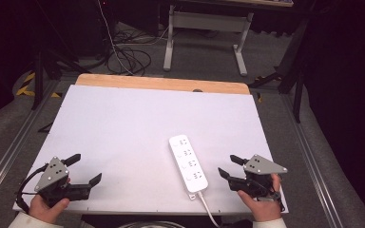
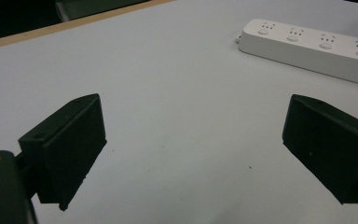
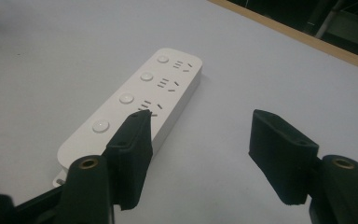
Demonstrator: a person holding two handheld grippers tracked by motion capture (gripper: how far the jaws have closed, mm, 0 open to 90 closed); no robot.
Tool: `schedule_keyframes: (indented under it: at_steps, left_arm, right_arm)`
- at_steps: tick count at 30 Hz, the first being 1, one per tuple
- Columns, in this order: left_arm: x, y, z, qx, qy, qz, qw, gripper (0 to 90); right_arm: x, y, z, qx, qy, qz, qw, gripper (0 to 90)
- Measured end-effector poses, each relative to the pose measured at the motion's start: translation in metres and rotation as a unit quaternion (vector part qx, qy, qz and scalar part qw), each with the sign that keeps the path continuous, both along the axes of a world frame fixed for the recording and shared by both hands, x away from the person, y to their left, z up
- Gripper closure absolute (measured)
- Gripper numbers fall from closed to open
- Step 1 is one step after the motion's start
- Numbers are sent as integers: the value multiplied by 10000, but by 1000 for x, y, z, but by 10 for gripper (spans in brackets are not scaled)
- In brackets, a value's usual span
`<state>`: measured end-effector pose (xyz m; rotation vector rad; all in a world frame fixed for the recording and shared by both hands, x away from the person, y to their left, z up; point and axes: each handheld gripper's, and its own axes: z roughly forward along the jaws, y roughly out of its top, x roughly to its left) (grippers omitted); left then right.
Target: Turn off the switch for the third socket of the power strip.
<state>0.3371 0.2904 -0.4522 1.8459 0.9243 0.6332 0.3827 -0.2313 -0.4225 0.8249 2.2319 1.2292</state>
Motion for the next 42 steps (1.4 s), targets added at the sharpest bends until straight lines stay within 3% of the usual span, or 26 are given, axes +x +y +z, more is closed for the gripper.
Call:
schedule_keyframes:
  at_steps: [5,9,19,42]
  left_arm:
    - [0,0,0,13,-1,13,10000,66]
    - [0,0,0,-12,8,26,10000,69]
    - [0,0,0,40,-14,42,10000,70]
    - [0,-1,-1,59,-2,23,10000,70]
  right_arm:
    - [7,18,13,-265,36,223,9994,391]
    - [13,28,18,-317,94,304,9990,391]
    - [30,47,27,-260,151,449,9985,391]
    - [59,88,29,-208,331,777,9962,432]
